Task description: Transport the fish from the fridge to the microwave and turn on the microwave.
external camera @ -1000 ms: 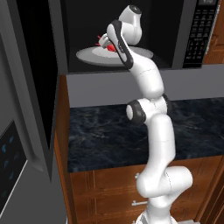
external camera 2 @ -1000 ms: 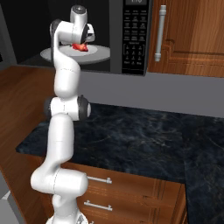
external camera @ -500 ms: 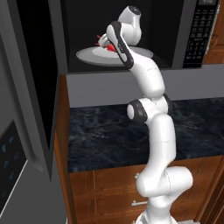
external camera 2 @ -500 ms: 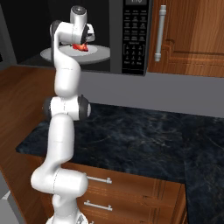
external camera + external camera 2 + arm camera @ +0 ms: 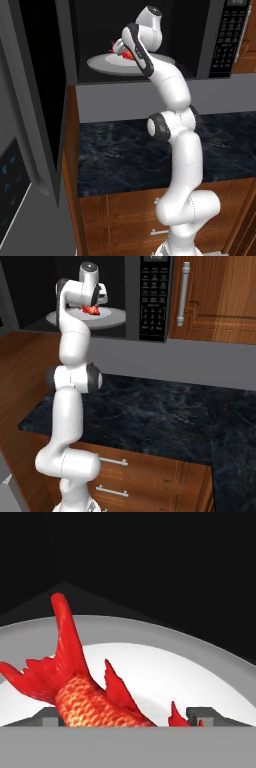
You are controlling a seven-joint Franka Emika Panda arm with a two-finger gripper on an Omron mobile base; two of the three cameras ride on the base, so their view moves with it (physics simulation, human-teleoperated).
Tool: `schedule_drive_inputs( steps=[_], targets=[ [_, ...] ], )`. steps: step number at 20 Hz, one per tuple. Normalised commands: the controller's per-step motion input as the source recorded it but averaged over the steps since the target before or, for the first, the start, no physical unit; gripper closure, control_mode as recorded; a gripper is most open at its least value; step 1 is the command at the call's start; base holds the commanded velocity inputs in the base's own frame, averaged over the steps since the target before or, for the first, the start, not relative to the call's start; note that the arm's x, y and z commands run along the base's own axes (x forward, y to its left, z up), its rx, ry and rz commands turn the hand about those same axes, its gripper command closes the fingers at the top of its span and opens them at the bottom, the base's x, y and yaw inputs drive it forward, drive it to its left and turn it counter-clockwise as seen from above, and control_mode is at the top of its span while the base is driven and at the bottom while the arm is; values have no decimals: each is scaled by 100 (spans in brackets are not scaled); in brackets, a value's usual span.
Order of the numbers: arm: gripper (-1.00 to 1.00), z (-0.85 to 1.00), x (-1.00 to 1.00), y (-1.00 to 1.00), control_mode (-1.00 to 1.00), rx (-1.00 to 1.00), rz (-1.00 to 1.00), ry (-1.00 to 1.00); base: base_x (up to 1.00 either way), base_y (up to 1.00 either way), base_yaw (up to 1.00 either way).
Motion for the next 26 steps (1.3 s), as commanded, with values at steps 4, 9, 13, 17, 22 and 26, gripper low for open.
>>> schedule_drive_inputs(
  steps=[4,9,13,17,22,26],
  targets=[
    [-100,1,-2,0,-100,0,0,0,0,0,0],
    [-100,9,-4,0,-100,0,0,0,0,0,0],
    [-100,17,-6,0,-100,0,0,0,0,0,0],
    [-100,17,-20,0,-100,0,0,0,0,0,0],
    [-100,14,-28,0,-100,0,0,-3,0,0,0],
    [-100,5,-41,0,-100,0,0,-2,0,0,0]
  ],
)
